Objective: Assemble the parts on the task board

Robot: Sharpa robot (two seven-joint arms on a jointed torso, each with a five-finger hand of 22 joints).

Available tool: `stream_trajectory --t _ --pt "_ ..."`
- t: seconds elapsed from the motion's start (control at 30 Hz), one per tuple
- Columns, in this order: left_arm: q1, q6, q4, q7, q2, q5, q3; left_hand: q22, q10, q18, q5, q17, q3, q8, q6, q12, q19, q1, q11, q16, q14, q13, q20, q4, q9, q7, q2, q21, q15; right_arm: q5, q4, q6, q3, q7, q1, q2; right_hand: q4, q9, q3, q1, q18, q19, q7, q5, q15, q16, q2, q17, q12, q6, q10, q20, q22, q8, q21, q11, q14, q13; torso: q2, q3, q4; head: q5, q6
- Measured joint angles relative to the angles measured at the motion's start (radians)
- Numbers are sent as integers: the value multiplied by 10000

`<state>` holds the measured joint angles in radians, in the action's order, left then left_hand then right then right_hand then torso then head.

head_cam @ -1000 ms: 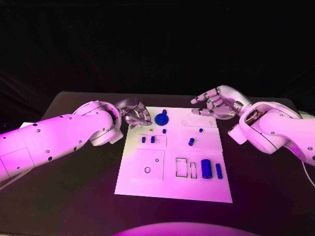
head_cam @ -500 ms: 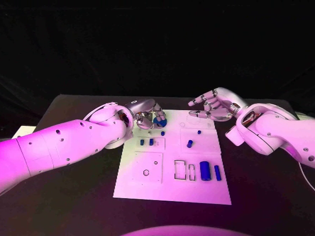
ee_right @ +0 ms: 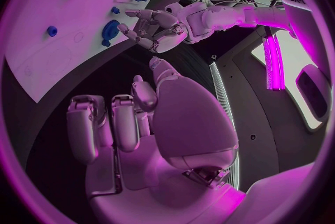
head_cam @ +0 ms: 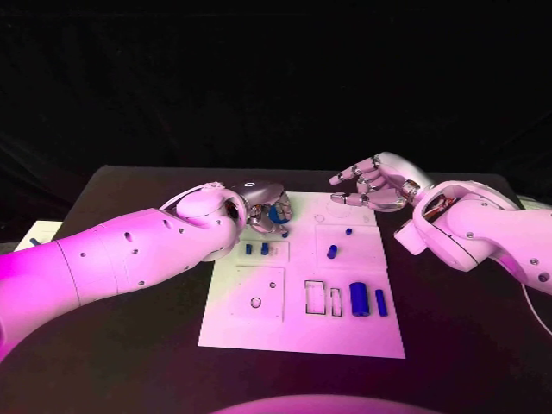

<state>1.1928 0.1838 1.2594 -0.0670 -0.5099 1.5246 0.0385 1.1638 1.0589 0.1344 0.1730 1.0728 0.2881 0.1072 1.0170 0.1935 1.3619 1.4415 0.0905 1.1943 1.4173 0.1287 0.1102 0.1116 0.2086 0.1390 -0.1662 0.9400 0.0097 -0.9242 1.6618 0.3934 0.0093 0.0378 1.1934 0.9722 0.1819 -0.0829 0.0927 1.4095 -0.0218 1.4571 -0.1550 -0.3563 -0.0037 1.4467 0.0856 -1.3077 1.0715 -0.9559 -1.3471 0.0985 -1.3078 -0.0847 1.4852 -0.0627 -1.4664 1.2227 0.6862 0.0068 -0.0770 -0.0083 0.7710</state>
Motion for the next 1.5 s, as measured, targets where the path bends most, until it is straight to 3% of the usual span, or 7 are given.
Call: stream_trajectory --t 0.17,0.23,0.47,0.53,1.0,1.07,1.5 --pt "-24 -261 -161 -121 86 183 1 579 263 -99 0 521 0 -115 198 -148 245 -40 -37 561 203 -163 -24 0 -117 51 40 795 -16 -19 -17 116 0 -16 0 -6 0 10 0 53 0 -1 0 0 0 0 -53 0 0 0 2 0 0 0 0 1 0 -12 4 2 -6 -18 25" --pt "-26 -336 -197 -156 111 224 2 831 412 -253 0 780 57 -115 304 -199 356 -40 -53 817 310 -217 -35 -57 -156 23 41 1141 -43 -28 -32 151 0 -19 0 -11 0 10 0 53 0 -1 0 0 0 0 -53 1 0 0 36 0 1 0 0 36 0 -13 0 5 -10 -20 35" --pt "-29 -589 -269 -232 239 335 1 1396 797 -305 0 1453 259 -165 570 -390 572 -40 -122 1449 418 -330 -74 -71 -251 -34 40 1918 -84 -61 -55 243 0 -23 0 -39 0 9 0 53 0 -1 0 0 0 0 -53 1 0 0 37 0 1 0 0 37 0 -12 -9 5 -12 -15 72" --pt "-32 -655 -298 -247 275 354 1 1441 835 -410 0 1515 284 -194 607 -401 586 -40 -90 1527 417 -348 -88 -85 -269 -2 41 2082 -84 -66 -55 256 0 -24 1 -48 0 9 0 53 0 0 0 0 0 0 -53 1 0 0 37 0 2 0 0 37 0 -12 -12 5 -12 -13 75" --pt "-74 -868 -395 -281 454 406 0 1443 1030 -414 0 1578 547 -270 731 -599 821 -40 -141 1647 449 -422 -110 -152 -354 -56 41 2813 -116 -84 -51 285 2 -24 5 -74 0 8 0 53 0 0 0 -59 0 0 -53 2 0 0 37 0 3 0 0 36 0 -11 -14 2 -14 -12 111" --pt "-85 -884 -437 -287 498 409 0 1443 1100 -531 0 1578 570 -270 784 -638 875 -39 -138 1647 449 -423 -121 -150 -360 -35 40 2915 -116 -85 -49 286 2 -24 4 -80 0 8 0 53 0 0 0 -59 0 0 -53 2 0 0 37 0 3 0 0 36 0 -11 -14 2 -13 -12 111" --pt "-136 -1116 -712 -413 671 420 -18 1442 1135 -531 0 1561 749 -311 783 -753 924 -39 -103 1684 448 -463 -141 -220 -419 -35 41 3097 -116 -89 -40 284 2 -24 4 -112 0 8 0 53 0 0 0 -59 0 0 -53 3 0 0 36 0 4 0 0 36 0 -10 -18 5 -12 -28 129"
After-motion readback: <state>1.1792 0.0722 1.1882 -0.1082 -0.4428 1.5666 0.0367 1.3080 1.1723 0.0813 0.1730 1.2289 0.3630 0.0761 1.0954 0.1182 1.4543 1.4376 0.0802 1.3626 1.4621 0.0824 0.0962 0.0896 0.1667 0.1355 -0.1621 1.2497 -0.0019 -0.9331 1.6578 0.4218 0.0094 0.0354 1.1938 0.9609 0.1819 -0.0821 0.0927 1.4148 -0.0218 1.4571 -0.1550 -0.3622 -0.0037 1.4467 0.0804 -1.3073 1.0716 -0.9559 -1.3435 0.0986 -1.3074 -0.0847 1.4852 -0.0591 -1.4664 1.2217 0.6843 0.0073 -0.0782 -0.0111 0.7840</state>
